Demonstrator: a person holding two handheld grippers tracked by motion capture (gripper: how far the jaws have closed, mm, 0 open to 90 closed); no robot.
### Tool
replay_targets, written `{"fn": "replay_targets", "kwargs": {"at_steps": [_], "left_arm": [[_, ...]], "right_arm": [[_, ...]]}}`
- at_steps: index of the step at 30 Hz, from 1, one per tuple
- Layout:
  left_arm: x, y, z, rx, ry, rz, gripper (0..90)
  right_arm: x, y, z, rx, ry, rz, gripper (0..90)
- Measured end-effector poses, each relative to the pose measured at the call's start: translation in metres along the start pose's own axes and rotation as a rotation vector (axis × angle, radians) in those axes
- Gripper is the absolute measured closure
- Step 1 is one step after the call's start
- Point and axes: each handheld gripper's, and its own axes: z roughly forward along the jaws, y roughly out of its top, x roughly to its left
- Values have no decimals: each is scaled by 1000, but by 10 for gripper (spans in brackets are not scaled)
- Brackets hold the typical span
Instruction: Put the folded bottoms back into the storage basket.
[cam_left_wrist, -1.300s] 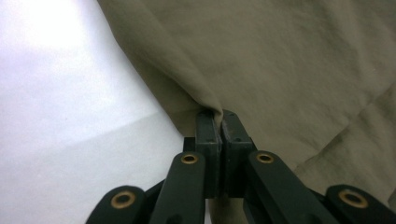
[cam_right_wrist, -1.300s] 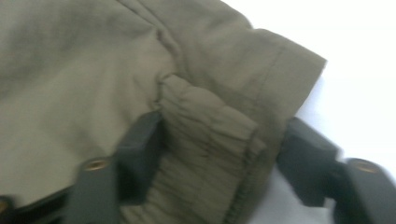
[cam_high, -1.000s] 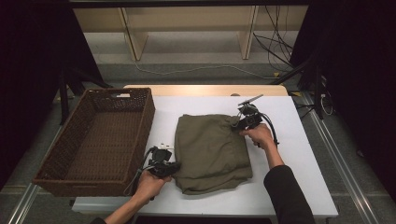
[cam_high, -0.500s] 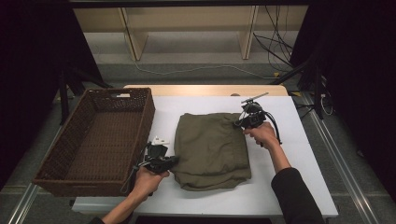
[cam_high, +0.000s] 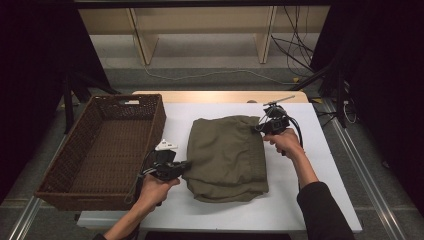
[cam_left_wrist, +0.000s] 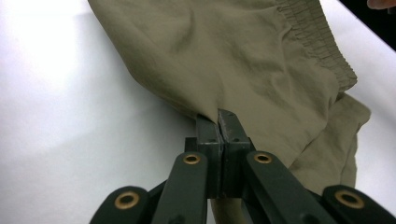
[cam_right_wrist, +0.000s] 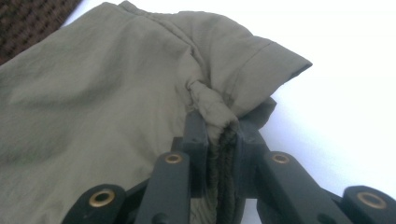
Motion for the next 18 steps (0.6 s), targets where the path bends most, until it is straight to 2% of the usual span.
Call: {"fn": "replay_targets", "kwargs": {"at_steps": [5, 18], "left_arm": [[2, 11, -12, -27, -38, 4, 887], [8, 30, -35, -59, -54, 16, 887]], "right_arm": [[4, 3, -11, -24, 3, 14, 791], [19, 18, -24, -74, 33, 11, 795]]}}
